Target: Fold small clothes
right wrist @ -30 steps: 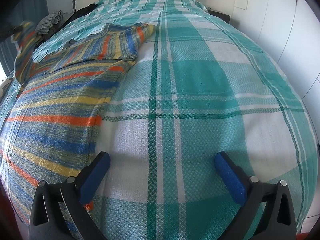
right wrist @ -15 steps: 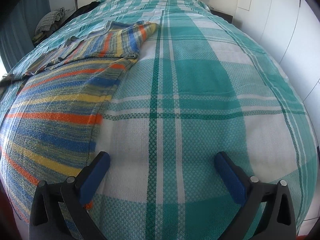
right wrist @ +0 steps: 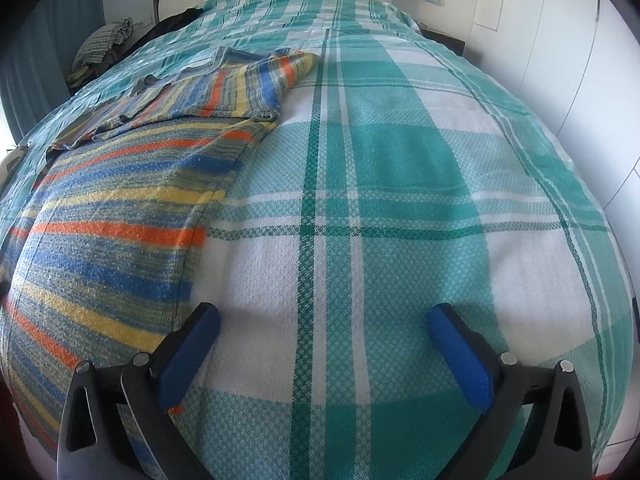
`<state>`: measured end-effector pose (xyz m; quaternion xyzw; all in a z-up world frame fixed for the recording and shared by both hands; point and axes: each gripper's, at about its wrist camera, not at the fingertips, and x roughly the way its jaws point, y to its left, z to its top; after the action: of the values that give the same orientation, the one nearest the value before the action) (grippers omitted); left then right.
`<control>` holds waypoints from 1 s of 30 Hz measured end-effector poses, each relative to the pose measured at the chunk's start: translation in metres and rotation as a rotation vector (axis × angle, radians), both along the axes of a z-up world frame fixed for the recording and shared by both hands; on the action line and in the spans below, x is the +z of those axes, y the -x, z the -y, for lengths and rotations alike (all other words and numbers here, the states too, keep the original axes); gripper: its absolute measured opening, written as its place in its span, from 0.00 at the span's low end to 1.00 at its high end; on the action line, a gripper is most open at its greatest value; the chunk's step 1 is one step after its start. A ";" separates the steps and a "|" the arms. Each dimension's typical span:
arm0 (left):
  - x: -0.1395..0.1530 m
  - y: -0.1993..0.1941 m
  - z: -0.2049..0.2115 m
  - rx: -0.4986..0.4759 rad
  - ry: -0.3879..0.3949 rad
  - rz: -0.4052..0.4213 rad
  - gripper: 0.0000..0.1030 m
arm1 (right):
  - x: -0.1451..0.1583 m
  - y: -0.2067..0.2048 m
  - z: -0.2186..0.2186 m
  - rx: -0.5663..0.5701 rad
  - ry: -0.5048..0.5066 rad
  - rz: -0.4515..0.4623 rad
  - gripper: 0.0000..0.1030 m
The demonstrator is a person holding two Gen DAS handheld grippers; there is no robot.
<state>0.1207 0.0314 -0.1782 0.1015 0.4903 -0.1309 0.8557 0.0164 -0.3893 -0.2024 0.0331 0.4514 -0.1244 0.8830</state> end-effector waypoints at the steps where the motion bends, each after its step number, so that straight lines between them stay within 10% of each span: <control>1: -0.001 0.001 0.000 0.004 -0.004 0.009 0.99 | 0.000 0.001 0.000 0.000 0.001 0.003 1.00; 30: -0.004 0.013 0.005 0.038 -0.007 0.155 0.99 | -0.002 0.006 -0.003 -0.001 0.024 0.043 1.00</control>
<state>0.1075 0.0262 -0.1826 0.1047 0.4249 -0.1046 0.8931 0.0108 -0.3858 -0.2047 0.0256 0.4308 -0.1297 0.8927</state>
